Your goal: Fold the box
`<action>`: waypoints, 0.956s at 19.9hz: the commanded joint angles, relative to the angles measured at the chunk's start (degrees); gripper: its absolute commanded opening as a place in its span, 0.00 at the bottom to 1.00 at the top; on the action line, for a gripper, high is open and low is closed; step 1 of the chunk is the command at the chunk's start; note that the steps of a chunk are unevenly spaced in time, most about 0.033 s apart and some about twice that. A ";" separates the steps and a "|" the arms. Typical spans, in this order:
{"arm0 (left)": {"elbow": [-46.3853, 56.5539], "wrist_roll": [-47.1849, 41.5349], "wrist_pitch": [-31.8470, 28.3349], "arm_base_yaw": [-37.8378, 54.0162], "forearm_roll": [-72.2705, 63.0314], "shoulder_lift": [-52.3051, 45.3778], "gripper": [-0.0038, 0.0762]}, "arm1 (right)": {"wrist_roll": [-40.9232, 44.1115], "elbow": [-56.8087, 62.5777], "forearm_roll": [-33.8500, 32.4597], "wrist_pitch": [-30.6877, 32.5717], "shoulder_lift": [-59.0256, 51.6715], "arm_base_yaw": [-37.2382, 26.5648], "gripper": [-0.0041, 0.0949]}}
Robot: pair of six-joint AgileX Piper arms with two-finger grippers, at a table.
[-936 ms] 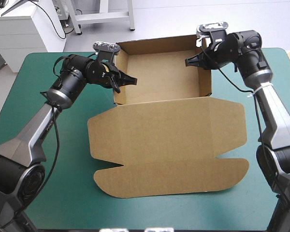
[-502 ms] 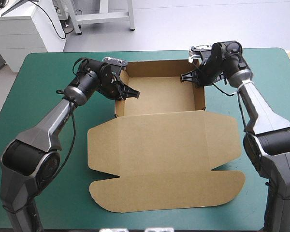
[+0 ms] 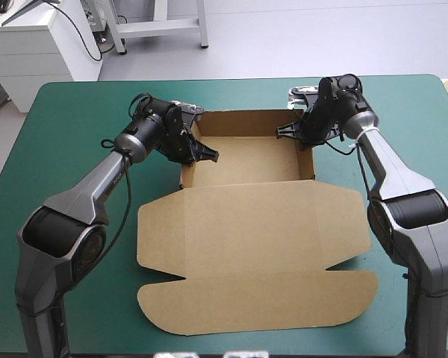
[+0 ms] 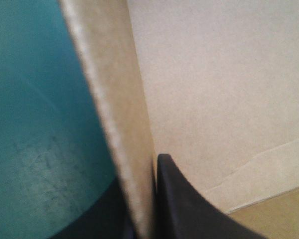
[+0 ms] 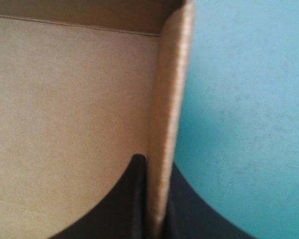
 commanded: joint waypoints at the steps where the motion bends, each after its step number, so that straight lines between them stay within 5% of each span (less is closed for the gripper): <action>1: -1.29 3.53 -0.22 -1.00 -0.72 -1.38 0.04 | -2.85 -1.25 6.37 1.19 -2.33 0.91 0.02; 5: -1.29 3.53 2.09 -1.00 0.52 -0.57 0.07 | -5.45 0.76 5.72 1.19 -2.33 0.91 0.11; 7: -1.55 4.32 3.16 -0.60 -0.60 -0.70 0.18 | -6.14 1.47 6.44 1.19 -2.33 0.91 0.33; 10: -4.83 4.42 9.70 2.17 -2.78 -0.70 0.60 | -3.35 1.35 6.80 1.19 -2.70 0.91 0.79; 13: -7.04 3.97 10.32 4.51 -4.80 -1.98 0.77 | -2.89 1.35 6.44 1.19 -3.55 0.91 0.81; 19: -15.09 4.72 10.44 5.17 -6.04 -4.67 0.77 | -2.89 -0.90 3.36 1.19 -9.51 -0.38 0.81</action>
